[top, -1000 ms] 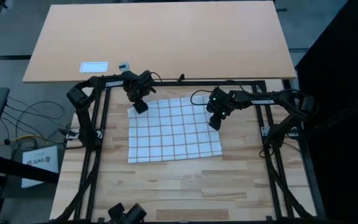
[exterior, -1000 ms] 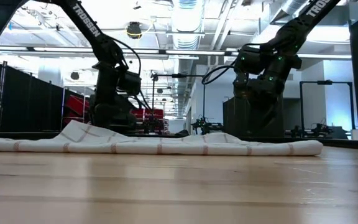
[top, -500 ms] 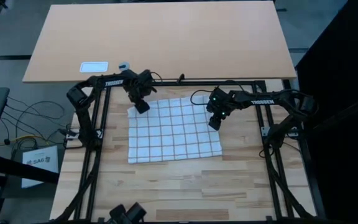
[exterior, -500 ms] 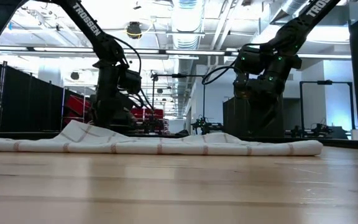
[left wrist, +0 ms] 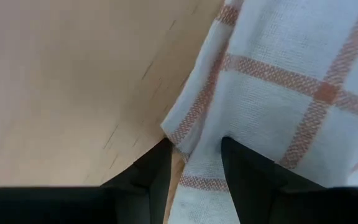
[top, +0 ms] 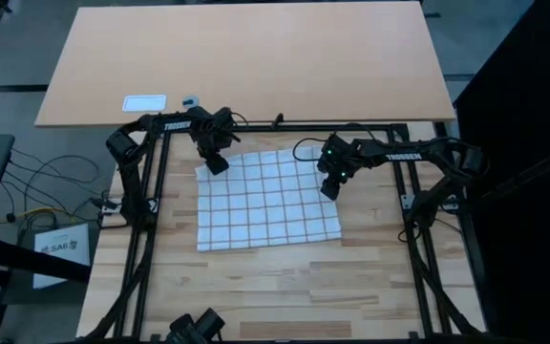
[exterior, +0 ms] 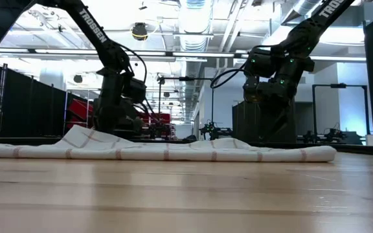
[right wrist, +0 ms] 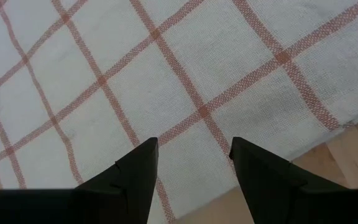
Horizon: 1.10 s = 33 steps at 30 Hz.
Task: Roll towel
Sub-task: Fold the white checkered towel
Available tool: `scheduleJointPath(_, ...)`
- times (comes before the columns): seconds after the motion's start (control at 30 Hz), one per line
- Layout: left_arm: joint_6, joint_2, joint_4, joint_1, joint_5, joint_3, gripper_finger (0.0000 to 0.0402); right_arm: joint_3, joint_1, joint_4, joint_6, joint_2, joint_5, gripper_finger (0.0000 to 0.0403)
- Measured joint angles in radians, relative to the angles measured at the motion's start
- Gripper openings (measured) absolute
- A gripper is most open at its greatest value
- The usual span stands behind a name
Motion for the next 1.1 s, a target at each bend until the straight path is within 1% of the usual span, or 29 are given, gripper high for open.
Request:
scheduleJointPath(0.13,-0.01,0.0,-0.028,-0.001,-0.001,0.033,0.0091,0.0,0.0,0.001,0.0,0.0,0.0,0.0191)
scheduleJointPath(0.3,0.029,-0.004,-0.058,-0.001,0.0,0.079,0.0023,0.0,0.0,0.001,-0.001,0.0,0.0,0.0191)
scheduleJointPath(0.37,0.041,-0.004,-0.061,-0.001,0.0,0.084,0.0007,0.0,0.0,0.001,-0.001,0.0,0.0,0.0191)
scheduleJointPath(0.53,0.054,-0.004,-0.059,-0.001,-0.006,0.087,0.0002,0.0,0.0,0.001,-0.003,0.0,0.0,0.0191)
scheduleJointPath(0.6,0.07,-0.004,-0.047,-0.001,-0.026,0.087,0.0002,0.0,0.0,0.004,-0.004,0.0,0.0,0.0191)
scheduleJointPath(0.67,0.099,-0.004,-0.021,-0.006,-0.067,0.087,0.0002,0.0,0.002,0.005,-0.007,0.0,-0.002,0.0191)
scheduleJointPath(0.73,0.142,-0.004,0.01,-0.008,-0.091,0.087,0.0002,0.0,0.007,0.005,-0.023,0.0,-0.029,0.0191)
scheduleJointPath(0.83,0.176,-0.004,0.032,-0.009,-0.092,0.087,0.0002,0.0,0.03,0.018,-0.045,0.0,-0.098,0.019)
scheduleJointPath(0.9,0.18,-0.004,0.022,-0.009,-0.091,0.087,0.0002,0.0,0.057,0.054,-0.062,0.0,-0.116,0.0186)
scheduleJointPath(1.0,0.176,-0.004,0.0,-0.009,-0.088,0.087,0.0002,0.0,0.093,0.146,-0.063,0.001,-0.117,0.0179)
scheduleJointPath(1.1,0.174,-0.004,-0.004,-0.009,-0.06,0.087,0.0002,0.0,0.12,0.221,-0.039,0.03,-0.105,0.0173)
